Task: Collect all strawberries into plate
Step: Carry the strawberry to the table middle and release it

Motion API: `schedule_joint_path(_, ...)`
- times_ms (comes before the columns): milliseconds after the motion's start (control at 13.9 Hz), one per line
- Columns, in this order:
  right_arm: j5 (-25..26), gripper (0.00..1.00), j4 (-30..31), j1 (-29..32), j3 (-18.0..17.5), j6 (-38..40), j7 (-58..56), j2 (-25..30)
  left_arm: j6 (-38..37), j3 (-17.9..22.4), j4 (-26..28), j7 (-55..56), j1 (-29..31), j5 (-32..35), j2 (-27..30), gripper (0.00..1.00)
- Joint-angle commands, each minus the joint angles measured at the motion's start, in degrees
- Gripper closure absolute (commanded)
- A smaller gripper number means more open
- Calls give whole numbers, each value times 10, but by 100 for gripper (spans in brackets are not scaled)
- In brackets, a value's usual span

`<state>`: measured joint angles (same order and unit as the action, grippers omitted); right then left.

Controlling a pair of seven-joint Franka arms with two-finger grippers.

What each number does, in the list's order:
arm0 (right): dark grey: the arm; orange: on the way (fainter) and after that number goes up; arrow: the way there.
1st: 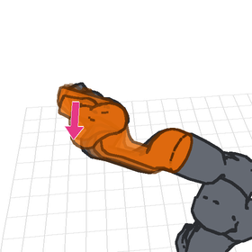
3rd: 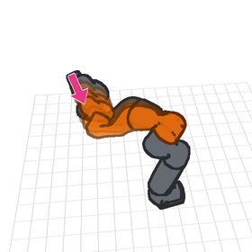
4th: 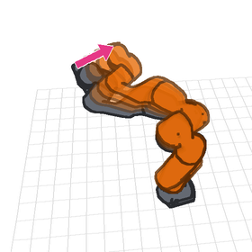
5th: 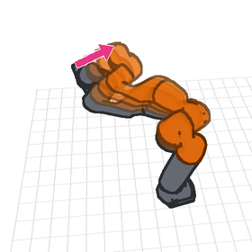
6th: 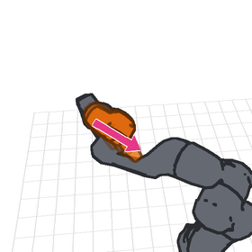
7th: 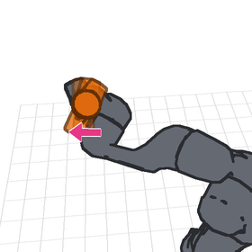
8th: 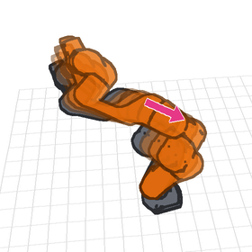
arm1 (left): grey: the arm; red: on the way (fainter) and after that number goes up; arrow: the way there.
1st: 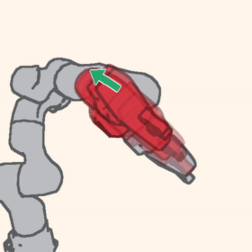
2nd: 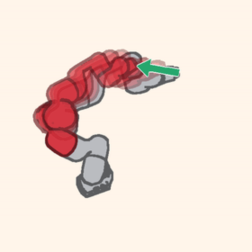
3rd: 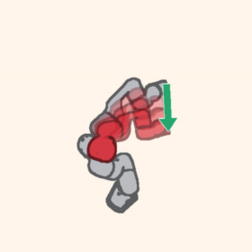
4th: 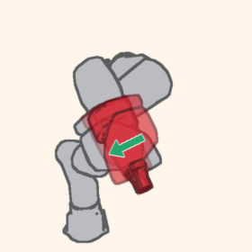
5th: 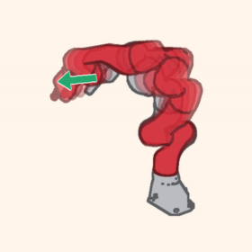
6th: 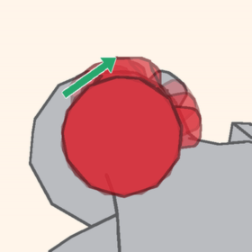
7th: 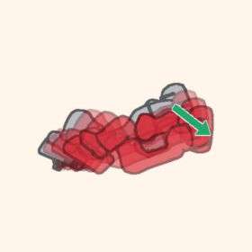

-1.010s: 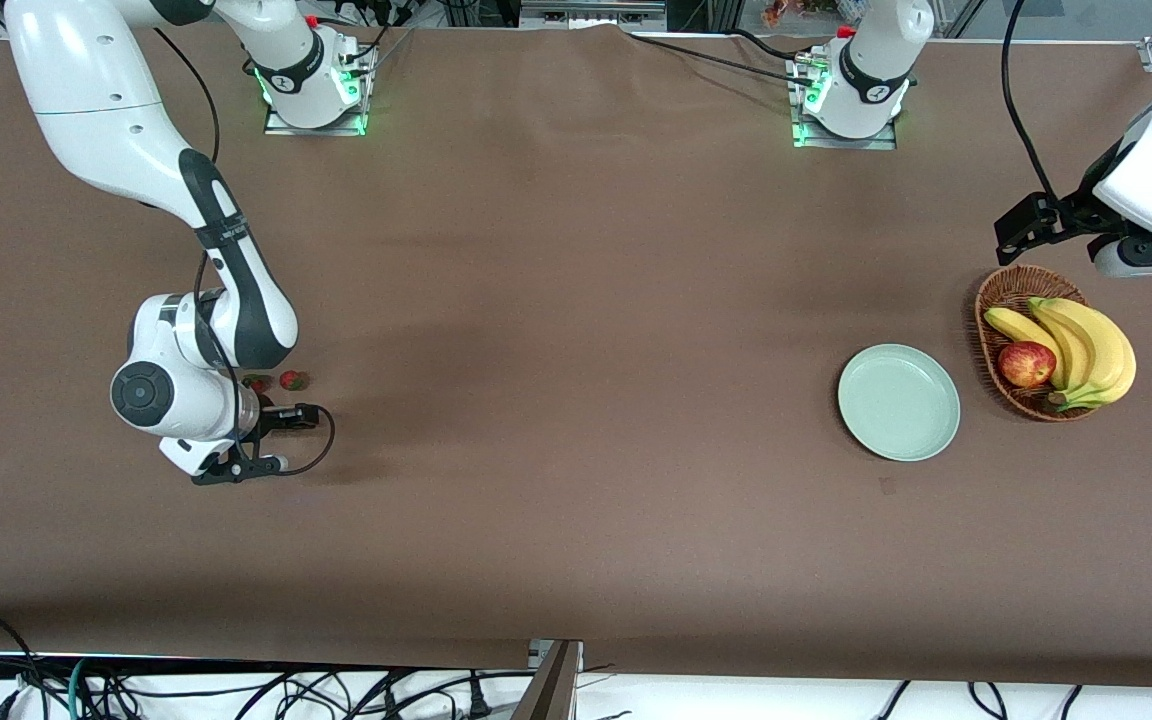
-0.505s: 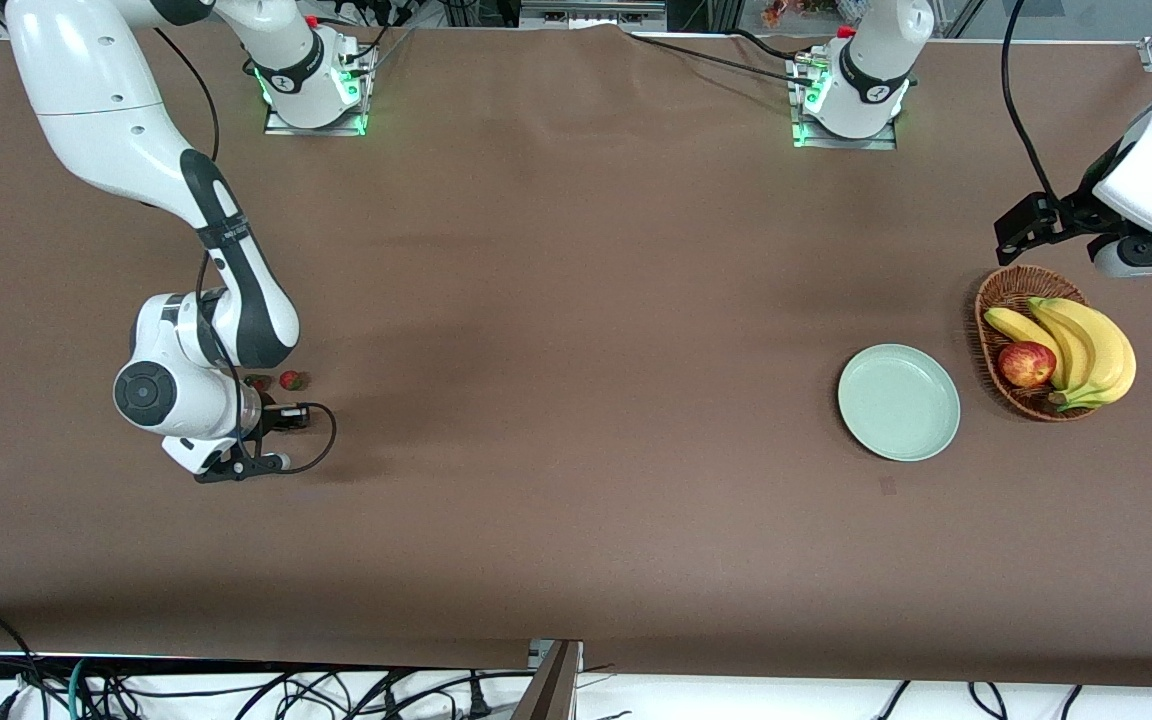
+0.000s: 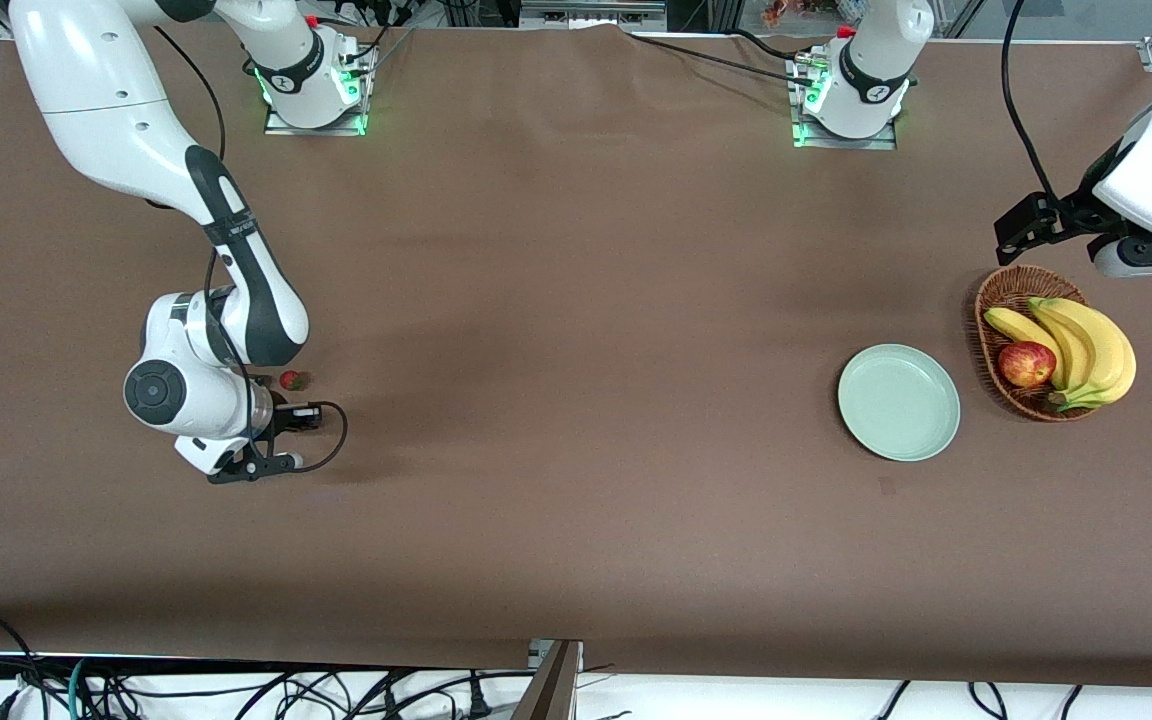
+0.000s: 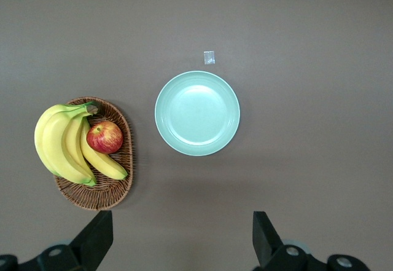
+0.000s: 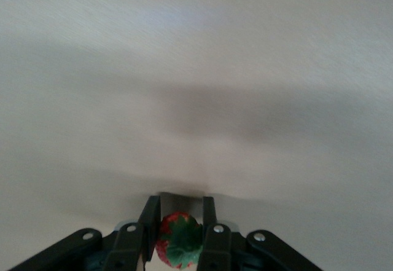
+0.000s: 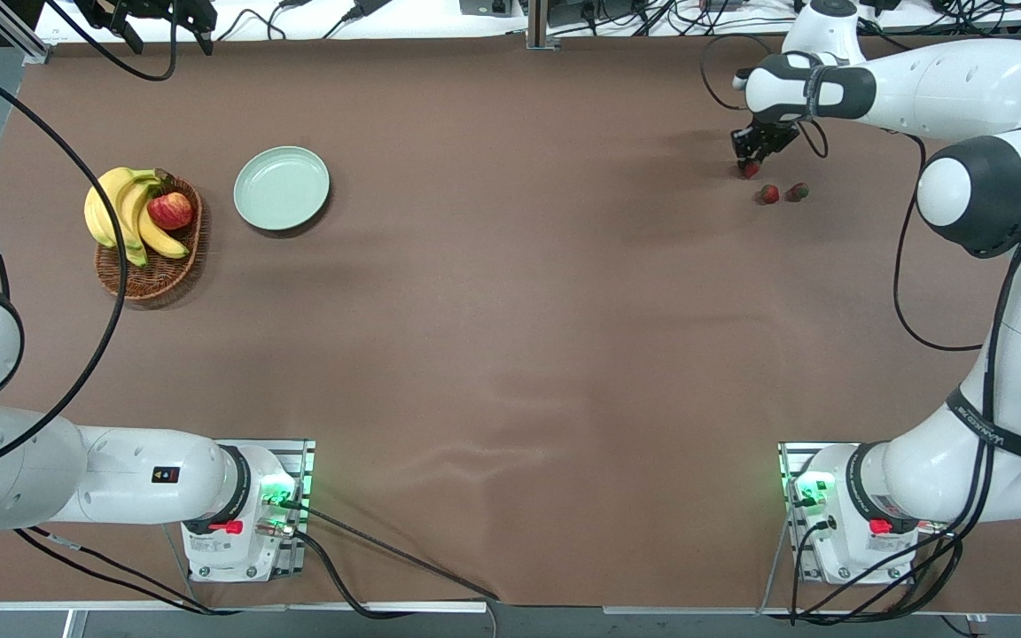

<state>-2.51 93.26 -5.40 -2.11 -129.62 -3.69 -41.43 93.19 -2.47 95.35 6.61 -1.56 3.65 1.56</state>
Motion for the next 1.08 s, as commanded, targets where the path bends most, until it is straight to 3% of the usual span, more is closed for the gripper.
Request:
schedule_joint_path(0,-39,82,-11,-21,-25,10,64,8,-14,-3,-19,2,1,7,-9,0)
schedule_joint_path(289,-39,82,-43,-145,-25,-1,306,-4,-14,-3,-19,2,1,7,-9,0)
schedule_joint_path(577,-35,82,-121,-276,-24,-36,555,-59,-14,-3,-19,2,1,7,-9,0)
schedule_joint_path(794,-35,82,-161,-348,-22,-124,674,-110,-14,-3,-19,2,1,7,-9,0)
schedule_joint_path(1010,-34,82,-222,-400,-19,-148,731,-161,-14,-3,-19,2,1,7,-9,0)
